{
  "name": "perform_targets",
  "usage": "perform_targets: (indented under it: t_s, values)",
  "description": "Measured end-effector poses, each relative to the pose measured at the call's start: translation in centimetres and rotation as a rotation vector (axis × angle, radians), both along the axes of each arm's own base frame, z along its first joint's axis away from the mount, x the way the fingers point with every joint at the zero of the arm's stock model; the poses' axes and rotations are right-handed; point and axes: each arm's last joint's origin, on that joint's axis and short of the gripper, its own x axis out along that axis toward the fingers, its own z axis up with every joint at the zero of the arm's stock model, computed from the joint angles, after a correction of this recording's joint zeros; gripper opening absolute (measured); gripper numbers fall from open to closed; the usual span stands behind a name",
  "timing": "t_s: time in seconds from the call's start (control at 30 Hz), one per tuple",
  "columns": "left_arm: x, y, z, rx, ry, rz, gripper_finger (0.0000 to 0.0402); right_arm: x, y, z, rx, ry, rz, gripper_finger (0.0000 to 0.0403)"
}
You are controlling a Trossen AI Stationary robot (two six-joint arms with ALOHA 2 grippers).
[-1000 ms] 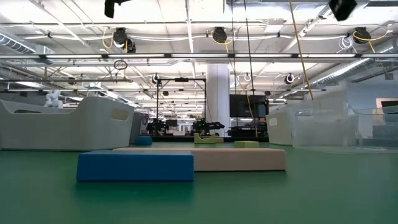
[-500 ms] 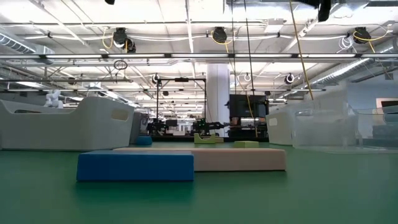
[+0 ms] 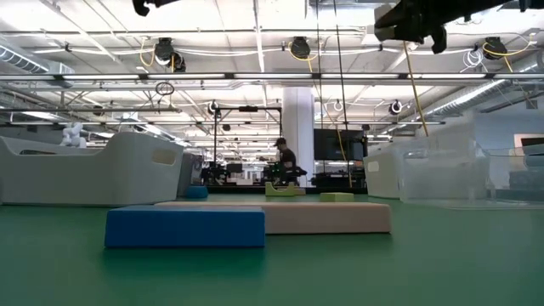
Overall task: Sort & place blocks by color
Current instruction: Put the bottom right brown block into the transparent bin
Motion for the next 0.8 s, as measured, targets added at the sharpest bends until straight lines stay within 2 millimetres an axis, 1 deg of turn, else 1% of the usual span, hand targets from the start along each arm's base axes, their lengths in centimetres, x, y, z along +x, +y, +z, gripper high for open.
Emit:
perform_targets:
  t_s: [0.23,0.33,0.4,0.53,0.67,0.73,0.8]
  values:
    - [-0.6,1.3,0.0,0.000,0.001,0.075,0.0184,-0.1,-1.1,-0.4,0.102,-0.030,0.164,0.0112]
    - [-0.8,1.6,0.0,0.000,0.001,0.093,0.0184,0.0,-1.1,-1.0,0.207,-0.020,0.295,0.0112]
    - [-0.8,1.7,0.0,0.000,0.002,0.098,0.0184,0.0,-0.9,-1.7,0.319,0.016,0.401,0.0112]
    - [-0.8,1.7,-0.1,-0.004,0.010,0.097,0.0184,-0.2,-0.1,-3.7,0.610,0.159,0.605,0.0112]
    - [-0.7,1.8,-0.4,-0.018,0.040,0.096,0.0184,-0.9,0.9,-5.7,0.867,0.344,0.748,0.0112]
    - [-0.6,1.8,-0.8,-0.054,0.060,0.085,0.0184,-1.2,1.4,-6.3,0.941,0.419,0.780,0.0112]
    - [-0.4,1.8,-1.4,-0.111,0.080,0.071,0.0184,-1.6,1.7,-6.9,0.978,0.484,0.788,0.0112]
